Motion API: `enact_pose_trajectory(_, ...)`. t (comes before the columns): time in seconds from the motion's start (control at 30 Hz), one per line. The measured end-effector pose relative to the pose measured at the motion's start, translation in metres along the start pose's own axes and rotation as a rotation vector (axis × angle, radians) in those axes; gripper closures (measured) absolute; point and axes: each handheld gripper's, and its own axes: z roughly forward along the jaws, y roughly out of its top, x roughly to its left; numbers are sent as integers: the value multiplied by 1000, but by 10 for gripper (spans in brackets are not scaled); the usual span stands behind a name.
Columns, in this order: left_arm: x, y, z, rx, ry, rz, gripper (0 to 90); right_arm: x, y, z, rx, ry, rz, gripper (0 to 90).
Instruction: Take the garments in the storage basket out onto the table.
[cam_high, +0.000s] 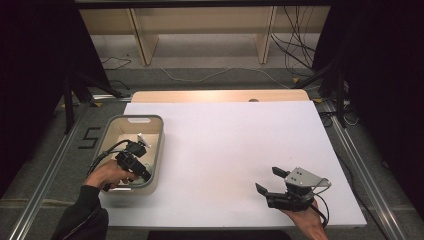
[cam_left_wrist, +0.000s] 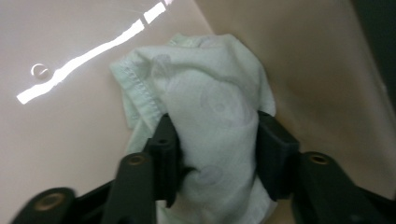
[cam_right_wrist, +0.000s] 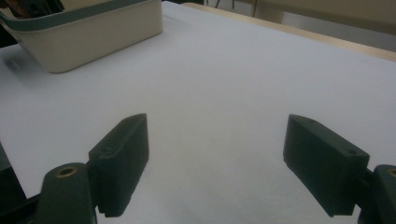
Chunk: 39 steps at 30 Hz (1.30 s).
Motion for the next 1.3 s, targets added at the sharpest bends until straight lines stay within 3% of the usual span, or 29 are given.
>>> enact_pose_trajectory(0.3,6,-5,-11,-50,-29,10,661,0,0,-1,1,-4,-2,232)
enact_pose_trajectory(0.57,22,-14,-35,-187,-25,-56,663,0,0,0,-1,3,-6,233)
enact_pose_trajectory(0.6,22,-14,-35,-187,-25,-56,662,0,0,0,3,1,-8,233)
enact_pose_trajectory(0.67,28,-17,-42,-241,-22,-80,662,0,0,0,3,0,-8,233)
enact_pose_trajectory(0.7,28,-17,-42,-241,-22,-80,662,0,0,0,2,0,-7,233)
enact_pose_trajectory(0.83,30,-19,-52,-318,-25,-108,661,0,0,0,1,0,-8,233)
enact_pose_trajectory(1.17,31,-20,-61,-420,-32,-138,660,0,0,0,3,-6,-5,233)
enact_pose_trajectory(1.3,32,-20,-66,-505,-38,-171,659,0,0,-1,3,-6,-7,233)
